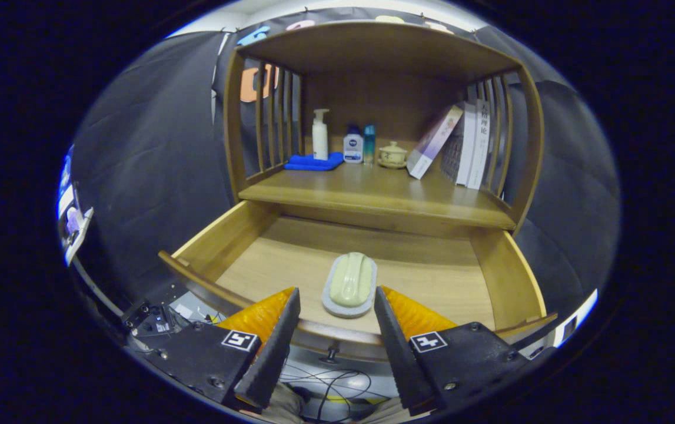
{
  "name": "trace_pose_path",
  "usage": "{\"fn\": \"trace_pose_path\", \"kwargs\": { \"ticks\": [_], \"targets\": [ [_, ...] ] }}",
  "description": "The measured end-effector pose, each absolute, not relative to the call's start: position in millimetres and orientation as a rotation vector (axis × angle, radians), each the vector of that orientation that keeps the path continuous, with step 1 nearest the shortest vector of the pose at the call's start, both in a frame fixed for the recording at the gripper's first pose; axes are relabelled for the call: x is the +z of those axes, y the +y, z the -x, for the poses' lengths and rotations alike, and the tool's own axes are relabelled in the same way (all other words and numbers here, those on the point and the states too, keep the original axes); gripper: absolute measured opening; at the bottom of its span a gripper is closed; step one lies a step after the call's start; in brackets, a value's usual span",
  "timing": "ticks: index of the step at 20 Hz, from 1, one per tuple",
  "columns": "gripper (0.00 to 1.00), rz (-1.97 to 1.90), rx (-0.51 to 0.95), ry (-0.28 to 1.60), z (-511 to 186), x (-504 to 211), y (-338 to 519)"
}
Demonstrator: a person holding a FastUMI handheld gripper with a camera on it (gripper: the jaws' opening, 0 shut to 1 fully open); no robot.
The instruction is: Pull open the drawer, take out the items inside it, and place them on the countertop above the cabinet.
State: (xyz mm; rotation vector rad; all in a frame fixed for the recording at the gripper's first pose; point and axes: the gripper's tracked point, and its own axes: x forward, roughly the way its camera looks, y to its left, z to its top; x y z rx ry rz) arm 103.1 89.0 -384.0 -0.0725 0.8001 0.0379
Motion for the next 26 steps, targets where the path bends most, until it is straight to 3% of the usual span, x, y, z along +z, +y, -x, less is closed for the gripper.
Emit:
{"fn": "trace_pose_path", "kwargs": {
  "ticks": [17, 21, 26],
  "targets": [
    [0.73, 0.058, -0.016, 1.172, -183, -468, 72],
    [0.59, -0.019, 0.005, 1.267, -173, -481, 73],
    [0.43, 0.016, 0.022, 1.251, -181, -483, 66]
  ]
}}
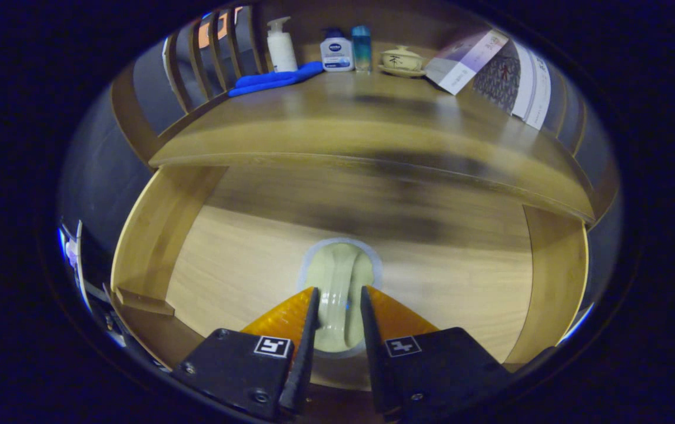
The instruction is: Pull open the drawer, take out the items inside it, and place them on the countertop above the cabinet.
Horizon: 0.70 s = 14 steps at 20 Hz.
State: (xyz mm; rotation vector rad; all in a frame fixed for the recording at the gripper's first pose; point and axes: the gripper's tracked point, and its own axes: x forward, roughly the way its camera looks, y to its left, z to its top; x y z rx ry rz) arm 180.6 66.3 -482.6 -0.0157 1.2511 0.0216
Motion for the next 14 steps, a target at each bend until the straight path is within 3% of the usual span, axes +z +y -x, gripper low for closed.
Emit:
{"fn": "trace_pose_path", "kwargs": {
  "ticks": [3, 5, 14],
  "targets": [
    [0.25, -0.001, 0.005, 1.233, -183, -480, 66],
    [0.21, -0.039, -0.003, 1.229, -182, -477, 68],
    [0.20, -0.077, 0.005, 1.154, -186, -416, 60]
  ]
}}
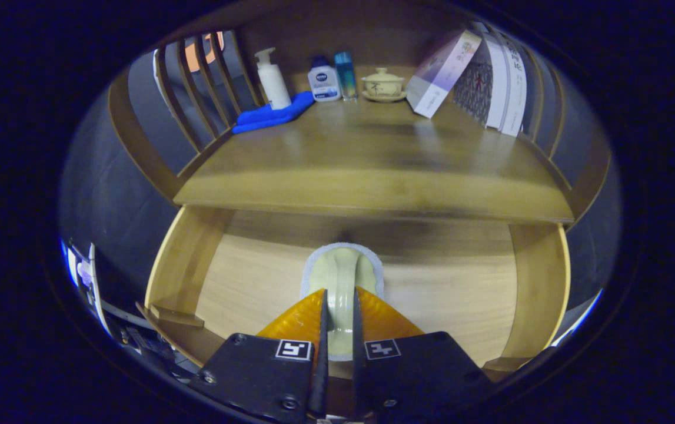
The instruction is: Pull open the drawer, take out the items inside it, and place them on the countertop above the cabinet.
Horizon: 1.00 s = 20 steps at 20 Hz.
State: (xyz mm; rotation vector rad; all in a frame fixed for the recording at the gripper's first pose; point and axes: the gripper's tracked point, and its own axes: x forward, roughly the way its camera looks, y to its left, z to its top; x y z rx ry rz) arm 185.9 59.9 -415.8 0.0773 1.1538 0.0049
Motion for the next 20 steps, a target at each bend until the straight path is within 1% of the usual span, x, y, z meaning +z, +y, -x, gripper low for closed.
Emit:
{"fn": "trace_pose_path", "kwargs": {
  "ticks": [5, 8, 10, 14, 20],
  "targets": [
    [0.20, -0.060, 0.026, 1.117, -189, -377, 56],
    [0.20, -0.055, 0.032, 1.083, -205, -352, 52],
    [0.20, -0.040, 0.009, 1.083, -219, -343, 42],
    [0.20, -0.026, -0.035, 1.076, -256, -336, 30],
    [0.20, -0.033, -0.105, 1.095, -299, -351, 15]
  ]
}}
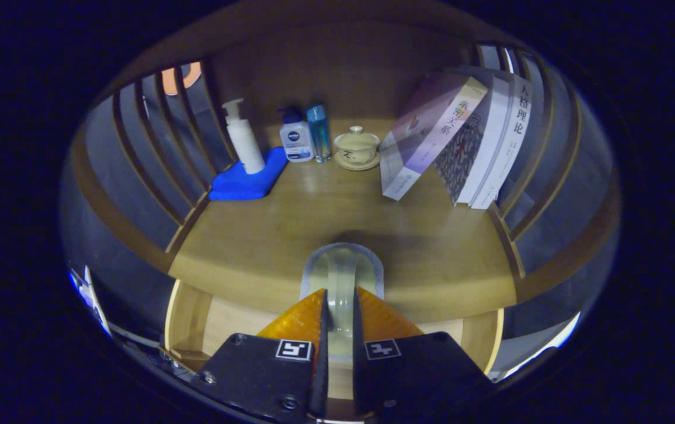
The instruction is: Pull open the drawer, take out the items inside it, and place them on the countertop above the cabinet.
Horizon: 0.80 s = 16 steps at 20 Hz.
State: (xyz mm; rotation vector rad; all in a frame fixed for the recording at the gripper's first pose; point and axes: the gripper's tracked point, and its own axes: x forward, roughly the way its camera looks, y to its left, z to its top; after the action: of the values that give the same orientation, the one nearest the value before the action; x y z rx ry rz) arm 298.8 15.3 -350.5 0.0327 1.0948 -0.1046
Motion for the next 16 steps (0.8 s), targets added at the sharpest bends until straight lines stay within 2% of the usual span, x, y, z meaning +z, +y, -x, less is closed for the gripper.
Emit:
{"fn": "trace_pose_path", "kwargs": {
  "ticks": [16],
  "targets": [
    [0.20, -0.012, -0.174, 1.119, -388, -382, 15]
  ]
}}
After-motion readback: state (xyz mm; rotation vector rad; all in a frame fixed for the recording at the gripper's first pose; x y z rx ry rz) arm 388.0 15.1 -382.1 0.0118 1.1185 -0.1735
